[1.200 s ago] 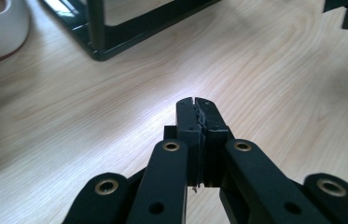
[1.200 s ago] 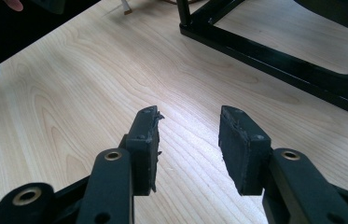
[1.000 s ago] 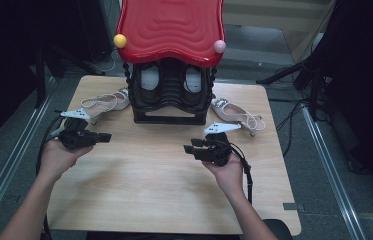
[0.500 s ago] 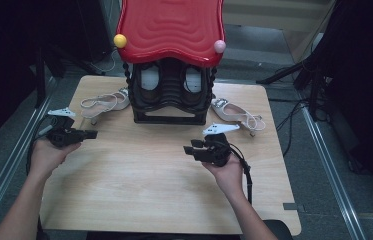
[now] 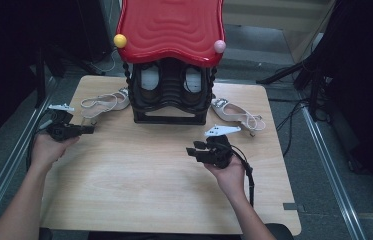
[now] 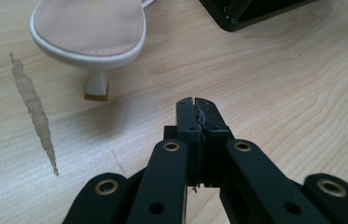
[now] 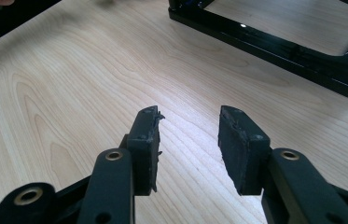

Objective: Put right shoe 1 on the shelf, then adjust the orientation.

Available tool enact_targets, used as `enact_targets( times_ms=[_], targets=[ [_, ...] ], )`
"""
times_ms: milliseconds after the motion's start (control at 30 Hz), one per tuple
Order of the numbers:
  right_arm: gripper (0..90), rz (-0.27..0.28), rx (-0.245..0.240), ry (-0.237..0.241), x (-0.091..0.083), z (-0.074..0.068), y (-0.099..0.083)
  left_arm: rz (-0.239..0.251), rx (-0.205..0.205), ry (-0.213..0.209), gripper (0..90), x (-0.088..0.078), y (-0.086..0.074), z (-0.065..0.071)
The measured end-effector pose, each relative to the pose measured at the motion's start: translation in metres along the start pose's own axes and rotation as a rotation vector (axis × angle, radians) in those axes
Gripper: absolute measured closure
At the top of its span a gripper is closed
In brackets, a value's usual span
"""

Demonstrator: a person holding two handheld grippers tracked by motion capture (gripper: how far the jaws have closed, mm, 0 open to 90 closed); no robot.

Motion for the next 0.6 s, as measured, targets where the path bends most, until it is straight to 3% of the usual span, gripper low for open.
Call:
enact_targets(
  times_ms=[267,600],
  targets=[
    [59.9,0.010,0.014,-0.024,-0.004,0.002,-0.005,0.008,-0.035,0.001,89.9,0.007,0.007,-0.011],
    [59.8,0.020,0.033,-0.048,-0.012,0.006,-0.011,-0.005,-0.061,0.034,90.0,0.018,0.009,-0.035]
  ],
)
Point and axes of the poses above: each handheld gripper's, and its own axes: x roughly forward along the jaws, y roughly out of its top, z roughly to its right, the point moved 8 cm from there along x, roughly forward along the jaws, and after that the axes turned 13 degrees about y, right-handed, at the moved point
